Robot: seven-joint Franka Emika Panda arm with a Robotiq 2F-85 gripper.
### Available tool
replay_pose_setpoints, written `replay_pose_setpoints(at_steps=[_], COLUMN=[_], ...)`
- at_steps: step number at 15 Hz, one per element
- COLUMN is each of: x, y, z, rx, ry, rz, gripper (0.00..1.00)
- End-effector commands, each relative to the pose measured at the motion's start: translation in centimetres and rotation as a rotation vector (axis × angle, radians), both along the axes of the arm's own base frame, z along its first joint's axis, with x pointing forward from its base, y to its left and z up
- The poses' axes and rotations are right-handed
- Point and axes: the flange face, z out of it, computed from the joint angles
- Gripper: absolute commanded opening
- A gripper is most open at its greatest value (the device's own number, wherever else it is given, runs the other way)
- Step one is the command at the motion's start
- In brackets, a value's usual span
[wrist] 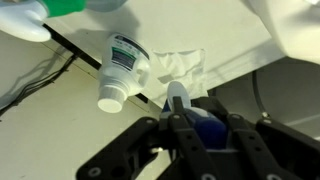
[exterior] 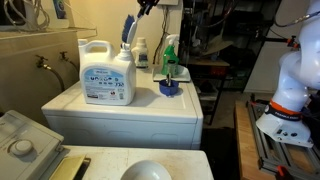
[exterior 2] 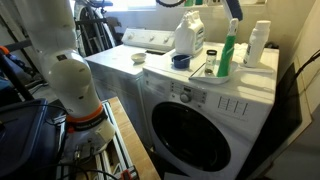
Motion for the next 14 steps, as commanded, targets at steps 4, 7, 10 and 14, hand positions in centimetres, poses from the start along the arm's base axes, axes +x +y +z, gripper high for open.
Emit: replay_pose_setpoints(at_steps=[4, 7, 10, 14], x=[-1.8, -1.8, -1.8, -1.6], y=[-1.7, 0.2, 1.8, 3.0], z=[0.6, -0.4, -1.6, -2.3], rx=[-0.220, -0.372, -0.471, -0.452], ry=[0.244, 0.238, 0.300, 0.311], rz=[0.037, 0.068, 0.154, 0.206], gripper=[0.09, 0.09, 0.09, 0.30])
